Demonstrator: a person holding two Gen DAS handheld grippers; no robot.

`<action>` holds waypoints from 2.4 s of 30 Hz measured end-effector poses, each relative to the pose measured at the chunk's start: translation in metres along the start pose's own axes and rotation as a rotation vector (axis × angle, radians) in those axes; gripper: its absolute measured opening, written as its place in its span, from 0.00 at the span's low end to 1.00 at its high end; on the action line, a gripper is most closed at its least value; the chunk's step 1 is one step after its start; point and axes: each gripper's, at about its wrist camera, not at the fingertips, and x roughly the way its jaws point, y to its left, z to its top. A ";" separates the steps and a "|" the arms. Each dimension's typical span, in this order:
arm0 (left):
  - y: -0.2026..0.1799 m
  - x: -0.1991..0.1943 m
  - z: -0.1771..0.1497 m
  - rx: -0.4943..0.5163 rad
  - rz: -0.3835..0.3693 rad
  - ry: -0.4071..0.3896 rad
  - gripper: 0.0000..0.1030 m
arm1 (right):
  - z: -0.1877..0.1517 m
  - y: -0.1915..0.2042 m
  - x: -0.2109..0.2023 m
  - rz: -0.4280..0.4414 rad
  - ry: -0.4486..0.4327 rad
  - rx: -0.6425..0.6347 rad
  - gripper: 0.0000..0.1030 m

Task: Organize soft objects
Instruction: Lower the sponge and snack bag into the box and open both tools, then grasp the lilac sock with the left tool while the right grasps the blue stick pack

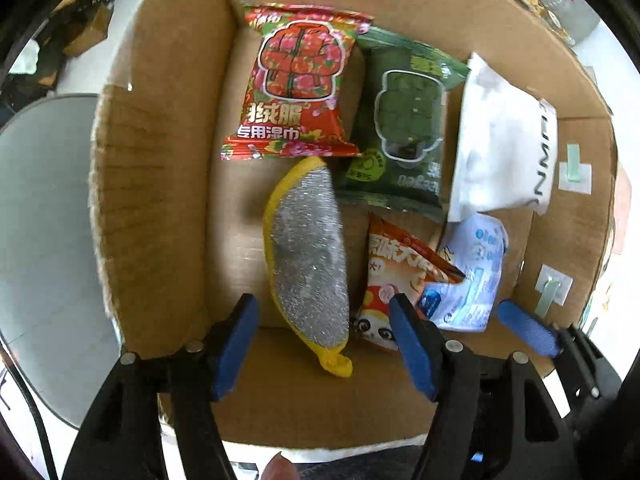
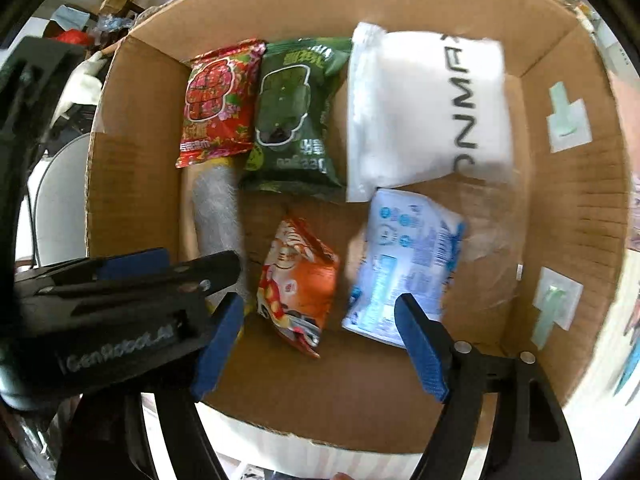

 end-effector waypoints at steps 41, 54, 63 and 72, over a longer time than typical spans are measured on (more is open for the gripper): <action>-0.031 -0.158 -0.167 -0.028 0.137 -0.584 0.98 | -0.147 -0.037 -0.198 -0.088 -0.401 -0.061 1.00; -0.201 -0.130 -0.131 0.370 0.294 -0.601 0.98 | -0.175 -0.197 -0.194 -0.022 -0.333 0.240 1.00; -0.381 -0.022 -0.062 0.838 0.527 -0.486 0.98 | -0.204 -0.410 -0.158 -0.168 -0.218 0.594 1.00; -0.485 0.083 -0.010 1.151 0.670 -0.331 0.98 | -0.205 -0.538 -0.095 -0.166 -0.056 0.723 1.00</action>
